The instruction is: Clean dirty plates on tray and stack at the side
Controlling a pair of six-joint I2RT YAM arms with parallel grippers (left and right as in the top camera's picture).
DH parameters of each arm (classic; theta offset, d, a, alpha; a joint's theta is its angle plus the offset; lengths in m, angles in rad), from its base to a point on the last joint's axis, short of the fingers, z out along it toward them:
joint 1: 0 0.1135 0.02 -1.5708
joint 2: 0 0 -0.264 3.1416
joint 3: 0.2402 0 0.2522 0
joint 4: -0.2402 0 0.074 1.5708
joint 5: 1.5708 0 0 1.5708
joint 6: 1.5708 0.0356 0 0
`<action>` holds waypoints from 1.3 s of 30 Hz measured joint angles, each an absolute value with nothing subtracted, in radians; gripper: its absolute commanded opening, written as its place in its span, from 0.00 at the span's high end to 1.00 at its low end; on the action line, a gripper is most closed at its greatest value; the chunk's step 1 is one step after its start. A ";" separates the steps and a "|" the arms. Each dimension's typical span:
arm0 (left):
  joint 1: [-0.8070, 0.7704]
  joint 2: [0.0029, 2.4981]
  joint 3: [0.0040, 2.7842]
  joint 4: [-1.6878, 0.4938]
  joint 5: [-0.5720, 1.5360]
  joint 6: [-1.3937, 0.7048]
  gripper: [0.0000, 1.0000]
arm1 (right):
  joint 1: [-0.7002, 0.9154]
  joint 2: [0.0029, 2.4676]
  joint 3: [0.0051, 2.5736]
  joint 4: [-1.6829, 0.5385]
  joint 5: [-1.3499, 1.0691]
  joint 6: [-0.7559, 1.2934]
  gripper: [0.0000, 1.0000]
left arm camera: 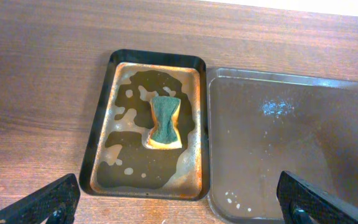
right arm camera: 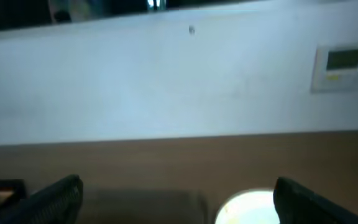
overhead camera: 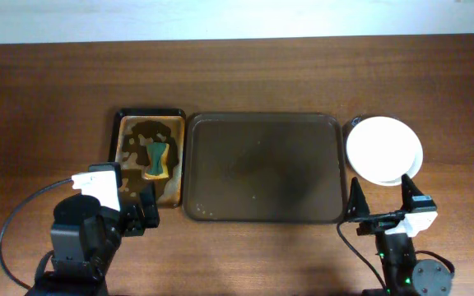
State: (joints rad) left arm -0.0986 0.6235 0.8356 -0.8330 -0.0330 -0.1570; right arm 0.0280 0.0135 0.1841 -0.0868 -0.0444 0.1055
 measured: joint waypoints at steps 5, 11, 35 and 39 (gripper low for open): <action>-0.099 0.624 0.836 -0.833 -0.033 -0.157 0.00 | 0.028 0.012 0.011 -0.069 -0.057 0.056 0.02; -0.099 0.624 0.835 -0.833 -0.033 -0.157 0.00 | 0.028 0.014 0.010 -0.067 -0.076 -0.027 0.02; -0.064 0.467 0.661 -0.717 -0.033 -0.157 0.00 | 0.028 0.012 0.010 -0.066 -0.080 -0.031 0.02; -0.056 0.215 0.310 -0.382 -0.033 -0.157 0.00 | 0.028 0.012 0.010 -0.067 -0.080 -0.031 0.02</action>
State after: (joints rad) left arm -0.0559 0.2150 0.3099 -0.3817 -0.0330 -0.1566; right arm 0.0277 0.0120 0.0101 -0.0666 -0.0799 -0.0311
